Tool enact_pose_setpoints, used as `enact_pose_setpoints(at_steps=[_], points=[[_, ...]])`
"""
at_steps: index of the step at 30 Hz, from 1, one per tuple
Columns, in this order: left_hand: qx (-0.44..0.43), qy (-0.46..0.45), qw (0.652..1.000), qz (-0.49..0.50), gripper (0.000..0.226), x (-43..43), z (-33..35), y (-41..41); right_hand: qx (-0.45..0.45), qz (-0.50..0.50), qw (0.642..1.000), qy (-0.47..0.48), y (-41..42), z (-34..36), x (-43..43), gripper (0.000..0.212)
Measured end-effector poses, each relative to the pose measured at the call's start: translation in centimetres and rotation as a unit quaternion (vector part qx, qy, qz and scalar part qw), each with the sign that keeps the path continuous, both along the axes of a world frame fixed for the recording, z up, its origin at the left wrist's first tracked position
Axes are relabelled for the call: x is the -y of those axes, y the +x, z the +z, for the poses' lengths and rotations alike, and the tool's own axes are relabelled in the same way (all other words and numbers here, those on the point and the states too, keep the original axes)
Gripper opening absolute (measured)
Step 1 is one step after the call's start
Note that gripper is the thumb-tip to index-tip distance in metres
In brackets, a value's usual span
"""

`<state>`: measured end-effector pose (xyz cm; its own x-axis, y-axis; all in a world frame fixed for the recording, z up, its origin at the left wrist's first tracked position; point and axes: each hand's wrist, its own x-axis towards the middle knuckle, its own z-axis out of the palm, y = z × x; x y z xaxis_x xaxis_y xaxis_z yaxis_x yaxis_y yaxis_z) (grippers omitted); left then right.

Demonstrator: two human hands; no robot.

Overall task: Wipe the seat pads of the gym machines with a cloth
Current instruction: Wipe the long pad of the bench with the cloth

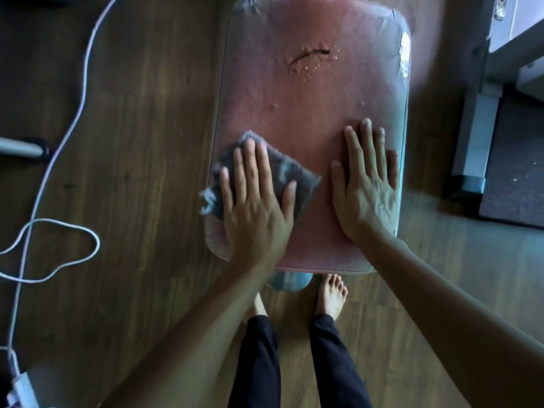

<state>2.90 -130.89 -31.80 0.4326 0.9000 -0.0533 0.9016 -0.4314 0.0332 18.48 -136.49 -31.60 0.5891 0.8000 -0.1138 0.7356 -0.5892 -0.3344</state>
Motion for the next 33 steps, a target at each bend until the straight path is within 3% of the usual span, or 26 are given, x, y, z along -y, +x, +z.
enact_pose_setpoints(at_steps=[4, 7, 10, 13, 16, 20, 26, 29, 33], points=[[0.004, -0.039, 0.998, -0.05, 0.07, 4.7, 1.0, -3.5, -0.003, -0.005, 1.0, -0.003, 0.1, 0.4, 0.0, 0.055], [0.009, -0.006, 0.995, -0.102, 0.068, 0.1, 0.3, -1.9, -0.006, -0.002, 1.0, -0.002, 0.0, 0.4, 0.0, 0.055], [0.011, 0.021, 0.997, -0.068, 0.068, -6.0, -0.3, 1.8, -0.002, 0.0, 1.0, -0.003, 0.1, 0.1, 0.1, 0.055], [0.017, 0.011, 0.999, -0.04, 0.067, -4.5, -0.4, 2.0, -0.012, -0.003, 1.0, -0.002, 0.2, 0.3, 0.0, 0.055], [0.008, -0.02, 0.991, -0.128, 0.069, 0.1, 0.6, -0.8, -0.023, 0.001, 1.0, -0.012, 0.3, 0.7, 0.0, 0.055], [0.01, -0.004, 0.973, -0.232, 0.072, -3.9, 0.4, -0.6, -0.037, -0.004, 0.999, -0.005, 0.4, 0.9, -0.1, 0.054], [0.033, 0.017, 0.994, -0.108, 0.072, -11.4, -0.4, 5.2, -0.043, -0.057, 0.996, 0.061, 2.7, 1.8, -3.2, 0.037], [0.034, 0.021, 0.997, -0.066, 0.072, -11.9, -0.2, 6.2, -0.033, -0.051, 0.995, 0.082, 5.4, 1.5, -6.6, 0.04], [0.006, 0.007, 0.992, -0.127, 0.072, -9.7, 0.2, 4.2, -0.077, -0.074, 0.992, 0.07, 7.7, 1.0, -9.4, 0.05]])
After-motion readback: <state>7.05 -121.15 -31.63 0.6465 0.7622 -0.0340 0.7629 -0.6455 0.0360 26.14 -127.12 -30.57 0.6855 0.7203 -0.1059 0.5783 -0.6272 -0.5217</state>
